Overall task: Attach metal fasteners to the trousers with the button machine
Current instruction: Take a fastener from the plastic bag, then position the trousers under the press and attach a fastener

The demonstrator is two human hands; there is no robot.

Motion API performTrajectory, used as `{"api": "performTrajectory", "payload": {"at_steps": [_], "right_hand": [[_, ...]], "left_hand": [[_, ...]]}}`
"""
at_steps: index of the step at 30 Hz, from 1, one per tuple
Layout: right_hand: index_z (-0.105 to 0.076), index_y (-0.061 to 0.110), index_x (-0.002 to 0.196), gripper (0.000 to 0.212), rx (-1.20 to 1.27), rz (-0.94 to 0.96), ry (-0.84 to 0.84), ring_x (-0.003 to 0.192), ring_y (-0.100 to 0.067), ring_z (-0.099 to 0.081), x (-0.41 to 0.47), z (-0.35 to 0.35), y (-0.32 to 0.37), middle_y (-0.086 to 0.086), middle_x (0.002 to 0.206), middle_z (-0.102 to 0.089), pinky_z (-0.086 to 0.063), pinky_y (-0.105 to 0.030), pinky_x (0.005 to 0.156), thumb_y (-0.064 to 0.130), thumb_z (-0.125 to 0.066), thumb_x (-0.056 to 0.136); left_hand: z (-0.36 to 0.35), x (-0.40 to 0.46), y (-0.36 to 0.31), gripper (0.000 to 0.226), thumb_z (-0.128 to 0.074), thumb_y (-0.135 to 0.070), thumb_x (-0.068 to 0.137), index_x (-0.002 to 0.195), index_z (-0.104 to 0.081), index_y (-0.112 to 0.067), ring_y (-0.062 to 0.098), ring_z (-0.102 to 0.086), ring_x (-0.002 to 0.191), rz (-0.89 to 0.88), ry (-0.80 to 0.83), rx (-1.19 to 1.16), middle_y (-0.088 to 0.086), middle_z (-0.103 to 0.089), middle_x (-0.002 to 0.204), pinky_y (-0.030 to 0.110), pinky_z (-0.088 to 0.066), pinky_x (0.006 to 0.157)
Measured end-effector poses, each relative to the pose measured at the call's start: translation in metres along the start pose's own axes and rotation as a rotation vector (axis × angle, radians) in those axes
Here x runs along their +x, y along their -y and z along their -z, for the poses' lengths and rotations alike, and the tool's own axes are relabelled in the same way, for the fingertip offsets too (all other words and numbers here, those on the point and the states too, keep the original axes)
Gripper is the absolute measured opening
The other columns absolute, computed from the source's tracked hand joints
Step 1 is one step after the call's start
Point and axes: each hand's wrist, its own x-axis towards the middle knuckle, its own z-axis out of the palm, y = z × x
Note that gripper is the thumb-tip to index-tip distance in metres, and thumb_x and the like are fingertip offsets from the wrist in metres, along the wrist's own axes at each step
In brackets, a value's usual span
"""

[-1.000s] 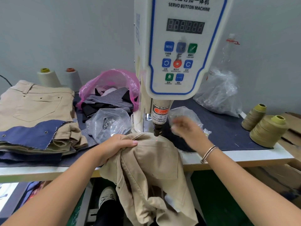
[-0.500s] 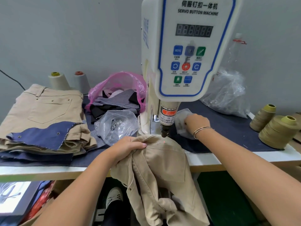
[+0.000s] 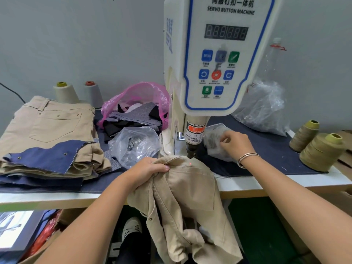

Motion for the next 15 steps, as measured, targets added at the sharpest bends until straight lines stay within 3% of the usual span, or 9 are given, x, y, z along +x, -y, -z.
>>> {"api": "performTrajectory", "payload": {"at_steps": [2,6,8,11,13,15], "right_hand": [[-0.066,0.025,0.077,0.007,0.047,0.034,-0.086,0.077,-0.017,-0.058,-0.012,0.005,-0.002,0.005,0.074,-0.063,-0.039,-0.024,0.066,0.023,-0.065,0.085],[-0.069,0.019,0.083,0.002,0.391,0.014,-0.113,0.068,-0.006,-0.058,-0.04,0.015,0.007,0.008,0.073,-0.065,-0.044,-0.018,0.062,0.021,-0.069,0.084],[-0.07,0.013,0.084,0.001,0.76,-0.121,-0.012,0.056,-0.005,-0.057,-0.054,0.015,0.019,0.005,0.065,-0.065,-0.046,-0.015,0.053,0.013,-0.07,0.083],[-0.063,0.008,0.077,0.008,1.196,-0.363,0.275,0.04,-0.006,-0.048,-0.076,0.002,0.039,0.001,0.052,-0.059,-0.036,-0.014,0.036,0.007,-0.068,0.084],[-0.06,0.01,0.07,0.016,1.295,-0.443,0.4,0.037,-0.005,-0.045,-0.083,-0.005,0.049,0.0,0.051,-0.057,-0.033,-0.013,0.033,0.008,-0.066,0.085],[-0.059,0.011,0.068,0.02,1.319,-0.485,0.452,0.037,-0.004,-0.045,-0.086,-0.008,0.053,0.0,0.052,-0.057,-0.033,-0.013,0.033,0.01,-0.065,0.087]], "left_hand": [[-0.002,-0.001,0.0,0.042,-0.071,-0.02,0.069,0.038,-0.043,-0.022,0.007,-0.039,0.04,-0.014,-0.025,0.023,-0.007,-0.042,0.044,0.017,-0.032,0.043],[-0.003,-0.002,-0.001,0.038,-0.064,-0.022,0.06,0.036,-0.035,-0.023,0.006,-0.027,0.037,-0.043,-0.022,0.046,-0.01,-0.031,0.041,0.019,-0.021,0.04],[-0.002,-0.005,-0.003,0.037,-0.066,-0.022,0.055,0.036,-0.034,-0.023,0.006,-0.024,0.036,-0.016,-0.014,0.03,-0.009,-0.028,0.041,0.018,-0.019,0.038],[0.004,-0.011,-0.005,0.025,-0.066,-0.023,0.041,0.034,-0.043,-0.02,0.008,-0.032,0.031,0.08,-0.029,-0.085,-0.007,-0.034,0.038,0.014,-0.027,0.035],[0.008,-0.014,-0.009,0.011,-0.065,-0.021,0.04,0.037,-0.055,-0.019,0.012,-0.046,0.033,0.139,-0.001,-0.169,-0.002,-0.046,0.039,0.014,-0.038,0.039],[0.005,-0.015,-0.014,0.008,-0.067,-0.022,0.04,0.042,-0.06,-0.018,0.011,-0.048,0.034,0.125,0.089,-0.142,-0.001,-0.049,0.041,0.014,-0.039,0.039]]}}
